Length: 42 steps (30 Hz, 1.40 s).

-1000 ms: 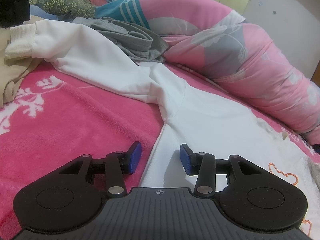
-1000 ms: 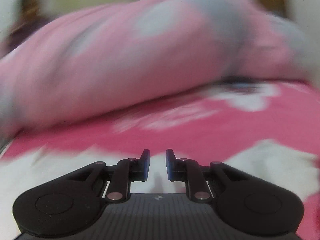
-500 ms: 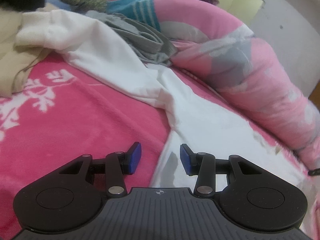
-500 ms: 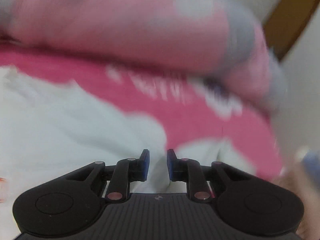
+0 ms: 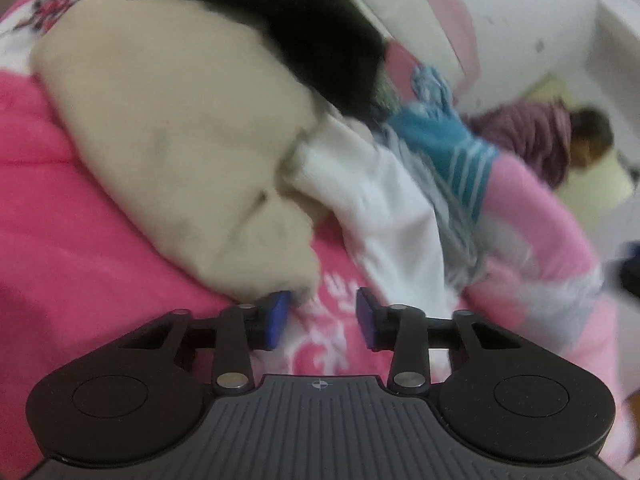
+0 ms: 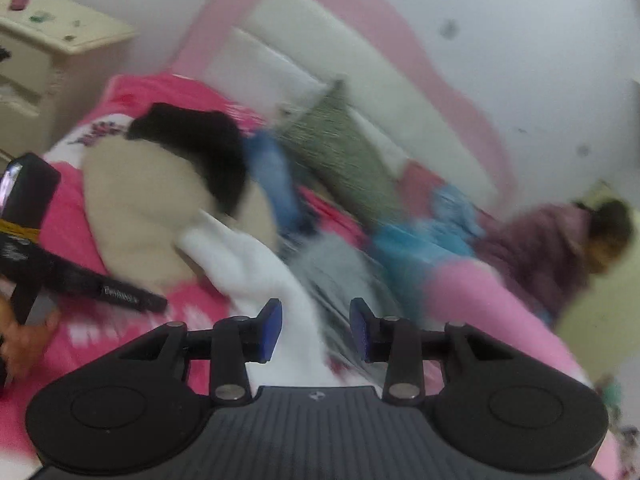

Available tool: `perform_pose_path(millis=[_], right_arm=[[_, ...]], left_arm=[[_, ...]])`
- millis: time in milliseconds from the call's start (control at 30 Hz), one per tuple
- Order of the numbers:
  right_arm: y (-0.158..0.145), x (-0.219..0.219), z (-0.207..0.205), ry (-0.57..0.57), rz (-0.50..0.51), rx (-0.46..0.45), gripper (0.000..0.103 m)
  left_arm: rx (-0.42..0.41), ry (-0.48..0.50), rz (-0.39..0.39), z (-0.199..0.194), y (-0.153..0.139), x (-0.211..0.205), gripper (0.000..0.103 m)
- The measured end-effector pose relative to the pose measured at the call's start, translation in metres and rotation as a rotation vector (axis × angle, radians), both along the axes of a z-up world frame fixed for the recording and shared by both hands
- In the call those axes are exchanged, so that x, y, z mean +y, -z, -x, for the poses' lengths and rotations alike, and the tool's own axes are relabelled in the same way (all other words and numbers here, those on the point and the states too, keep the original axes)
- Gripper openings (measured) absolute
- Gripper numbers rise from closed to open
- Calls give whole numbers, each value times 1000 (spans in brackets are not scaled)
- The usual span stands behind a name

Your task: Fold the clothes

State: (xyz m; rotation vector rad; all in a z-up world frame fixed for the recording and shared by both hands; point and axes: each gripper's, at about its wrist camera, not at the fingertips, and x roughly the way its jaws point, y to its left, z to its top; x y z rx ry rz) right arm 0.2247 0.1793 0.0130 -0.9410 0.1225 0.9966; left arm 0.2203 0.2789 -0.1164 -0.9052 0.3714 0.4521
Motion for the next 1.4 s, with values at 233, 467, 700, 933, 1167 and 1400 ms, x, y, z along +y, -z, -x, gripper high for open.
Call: perform_pose_path(millis=[233, 467, 700, 933, 1167, 1400], right_arm=[[74, 85, -17, -197, 96, -16, 38], [90, 139, -46, -284, 185, 88, 49], [95, 148, -70, -211, 223, 143, 18], [1, 55, -113, -94, -225, 369, 2], [-66, -19, -143, -118, -623, 547, 2], [-90, -35, -167, -188, -848, 668, 2]], left_arm=[[-57, -32, 61, 13, 2, 24, 33], [-90, -43, 110, 21, 5, 36, 34], [-87, -29, 90, 19, 4, 36, 34], [-73, -15, 26, 15, -1, 26, 37], [-58, -13, -4, 12, -4, 17, 40], [-47, -12, -35, 12, -4, 9, 41]])
